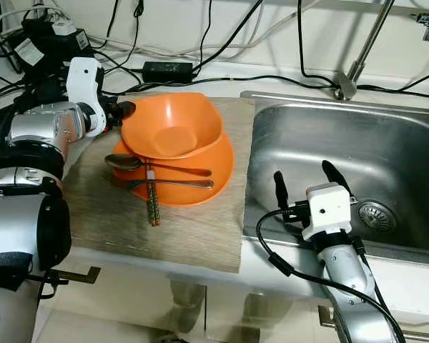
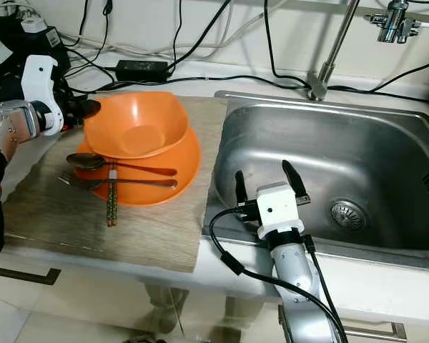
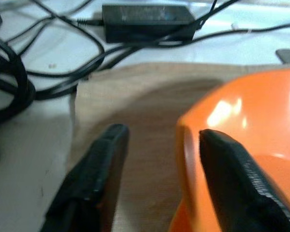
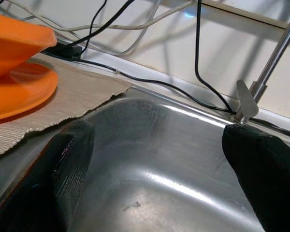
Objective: Kitchen organization
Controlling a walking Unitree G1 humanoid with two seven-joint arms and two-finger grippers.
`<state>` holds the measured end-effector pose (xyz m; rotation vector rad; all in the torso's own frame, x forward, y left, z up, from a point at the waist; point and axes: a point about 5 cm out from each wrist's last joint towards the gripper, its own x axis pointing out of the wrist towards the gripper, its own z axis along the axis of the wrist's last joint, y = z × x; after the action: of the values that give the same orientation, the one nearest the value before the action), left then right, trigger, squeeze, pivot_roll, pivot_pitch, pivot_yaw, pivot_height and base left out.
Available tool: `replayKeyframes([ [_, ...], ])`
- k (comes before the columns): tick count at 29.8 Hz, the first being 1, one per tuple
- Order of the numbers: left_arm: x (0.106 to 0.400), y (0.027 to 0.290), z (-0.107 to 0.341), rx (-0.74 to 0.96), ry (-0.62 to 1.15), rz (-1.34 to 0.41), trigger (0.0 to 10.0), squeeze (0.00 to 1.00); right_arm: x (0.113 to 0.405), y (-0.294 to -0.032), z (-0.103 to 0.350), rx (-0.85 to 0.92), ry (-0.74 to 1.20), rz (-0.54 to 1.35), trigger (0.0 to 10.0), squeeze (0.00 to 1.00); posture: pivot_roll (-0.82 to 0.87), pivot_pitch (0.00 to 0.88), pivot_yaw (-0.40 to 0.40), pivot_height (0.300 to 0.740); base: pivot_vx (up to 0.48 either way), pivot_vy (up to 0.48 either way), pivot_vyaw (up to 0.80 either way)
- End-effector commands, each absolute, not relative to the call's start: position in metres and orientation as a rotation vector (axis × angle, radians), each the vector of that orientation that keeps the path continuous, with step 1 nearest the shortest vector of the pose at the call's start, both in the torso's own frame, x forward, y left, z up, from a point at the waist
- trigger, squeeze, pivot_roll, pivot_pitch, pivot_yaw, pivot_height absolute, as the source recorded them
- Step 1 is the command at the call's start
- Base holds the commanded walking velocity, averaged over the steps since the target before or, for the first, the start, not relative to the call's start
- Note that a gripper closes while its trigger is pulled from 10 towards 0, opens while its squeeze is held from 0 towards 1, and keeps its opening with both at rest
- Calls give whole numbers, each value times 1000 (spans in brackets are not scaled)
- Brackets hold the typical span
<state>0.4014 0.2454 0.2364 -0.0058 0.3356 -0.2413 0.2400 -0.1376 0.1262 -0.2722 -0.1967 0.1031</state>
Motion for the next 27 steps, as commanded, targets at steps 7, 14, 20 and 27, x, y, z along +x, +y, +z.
replayKeyframes([
  [7,405,243,264,7,241,-265,10000,0,236,-140,103,-282,-81,109,10000,0,-27,25,38,740,0,0,0],
  [14,402,246,256,-99,333,-261,10000,0,235,-140,102,-282,-79,110,10000,0,-27,25,42,740,0,0,0],
  [20,398,242,243,-279,399,-293,10000,0,236,-142,103,-291,-77,116,10000,0,-36,20,35,740,0,0,0],
  [27,396,247,228,-382,400,-245,10000,0,235,-150,105,-316,-77,119,10000,0,-68,5,16,740,0,0,0],
])
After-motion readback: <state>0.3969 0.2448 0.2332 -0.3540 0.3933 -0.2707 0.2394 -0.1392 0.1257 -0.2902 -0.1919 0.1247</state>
